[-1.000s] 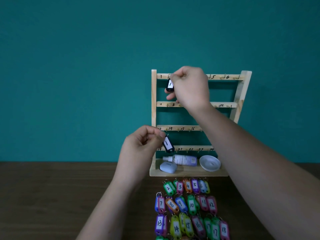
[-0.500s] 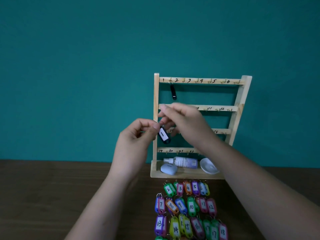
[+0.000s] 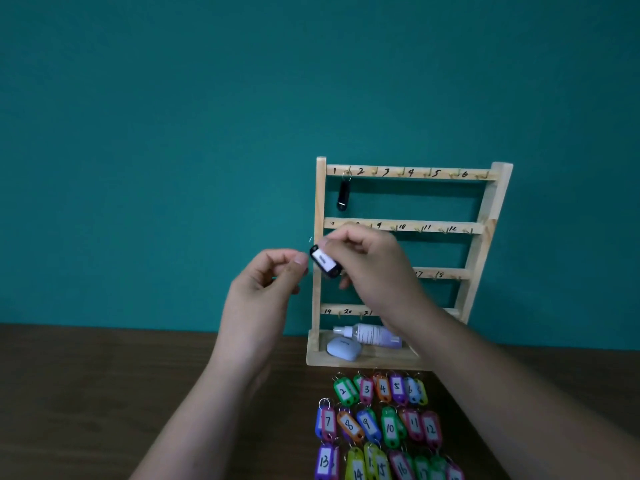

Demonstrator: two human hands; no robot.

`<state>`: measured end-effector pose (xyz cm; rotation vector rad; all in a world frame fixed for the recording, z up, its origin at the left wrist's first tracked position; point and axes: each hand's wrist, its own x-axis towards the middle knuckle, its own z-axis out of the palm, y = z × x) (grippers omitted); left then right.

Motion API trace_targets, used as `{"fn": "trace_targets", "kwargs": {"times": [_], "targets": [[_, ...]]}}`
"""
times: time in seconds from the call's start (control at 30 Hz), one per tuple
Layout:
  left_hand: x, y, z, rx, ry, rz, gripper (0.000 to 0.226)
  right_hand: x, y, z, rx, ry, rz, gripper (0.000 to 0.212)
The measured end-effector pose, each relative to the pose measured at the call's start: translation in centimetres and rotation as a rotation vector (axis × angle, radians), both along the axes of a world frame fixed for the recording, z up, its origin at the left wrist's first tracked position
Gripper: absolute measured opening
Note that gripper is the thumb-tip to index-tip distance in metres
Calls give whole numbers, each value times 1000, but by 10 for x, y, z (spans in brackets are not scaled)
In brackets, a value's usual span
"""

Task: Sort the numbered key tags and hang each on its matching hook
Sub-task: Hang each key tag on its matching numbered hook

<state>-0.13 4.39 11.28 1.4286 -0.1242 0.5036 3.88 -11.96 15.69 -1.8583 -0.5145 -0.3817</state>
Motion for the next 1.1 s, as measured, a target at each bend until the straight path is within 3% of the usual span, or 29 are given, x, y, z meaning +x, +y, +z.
{"fn": "trace_targets", "kwargs": {"times": [0.23, 0.5, 1.1], "targets": [[0, 6, -19, 206, 141, -64, 13, 40, -8, 63, 175, -46, -219, 21], [4, 9, -32, 354, 199, -65, 9, 53, -2, 82, 59, -92, -328, 20], [8, 4, -37, 440, 234, -62, 10, 58, -3, 71, -83, -189, -408, 22]]}}
